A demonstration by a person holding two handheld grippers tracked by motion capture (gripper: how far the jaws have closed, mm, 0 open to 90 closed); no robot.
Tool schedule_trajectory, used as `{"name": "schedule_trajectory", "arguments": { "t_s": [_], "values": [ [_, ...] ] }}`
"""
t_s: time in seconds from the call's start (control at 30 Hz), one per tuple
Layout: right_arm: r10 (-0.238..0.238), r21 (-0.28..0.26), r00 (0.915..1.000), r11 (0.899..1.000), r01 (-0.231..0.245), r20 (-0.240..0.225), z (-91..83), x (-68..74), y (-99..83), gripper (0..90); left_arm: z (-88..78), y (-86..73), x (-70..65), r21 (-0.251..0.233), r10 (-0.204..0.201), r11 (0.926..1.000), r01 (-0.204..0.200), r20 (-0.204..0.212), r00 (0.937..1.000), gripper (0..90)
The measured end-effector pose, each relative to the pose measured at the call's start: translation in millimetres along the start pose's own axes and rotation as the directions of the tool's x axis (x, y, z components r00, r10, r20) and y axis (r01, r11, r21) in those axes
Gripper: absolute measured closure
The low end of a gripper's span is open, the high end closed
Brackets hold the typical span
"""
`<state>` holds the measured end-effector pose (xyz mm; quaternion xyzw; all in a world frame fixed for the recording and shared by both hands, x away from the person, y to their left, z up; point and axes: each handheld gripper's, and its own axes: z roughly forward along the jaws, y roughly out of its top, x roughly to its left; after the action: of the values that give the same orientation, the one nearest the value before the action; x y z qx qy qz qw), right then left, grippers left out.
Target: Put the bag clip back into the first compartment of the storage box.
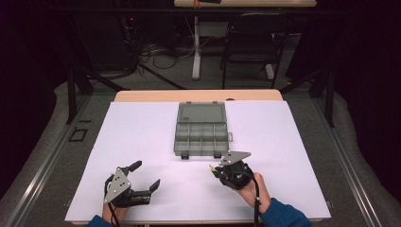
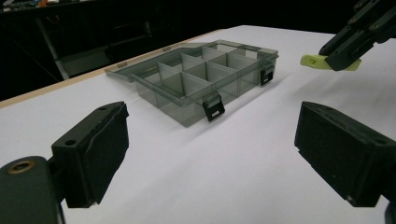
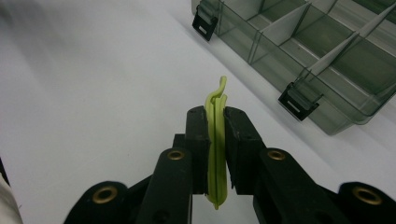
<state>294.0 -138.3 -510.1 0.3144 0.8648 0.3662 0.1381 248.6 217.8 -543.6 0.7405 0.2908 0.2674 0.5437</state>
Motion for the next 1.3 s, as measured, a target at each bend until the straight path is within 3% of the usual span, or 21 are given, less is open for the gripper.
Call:
{"name": "schedule_trajectory", "arguments": {
  "t_s": [1.3],
  "values": [
    [-0.028,-0.040,0.9996,0.999,0.028,-0.001,14.7,-14.5,44.6,80.6,1.2,-0.9,0.7,0.004,0.000,1.0000,0.000,-0.005,1.0000,10.0]
  ]
}}
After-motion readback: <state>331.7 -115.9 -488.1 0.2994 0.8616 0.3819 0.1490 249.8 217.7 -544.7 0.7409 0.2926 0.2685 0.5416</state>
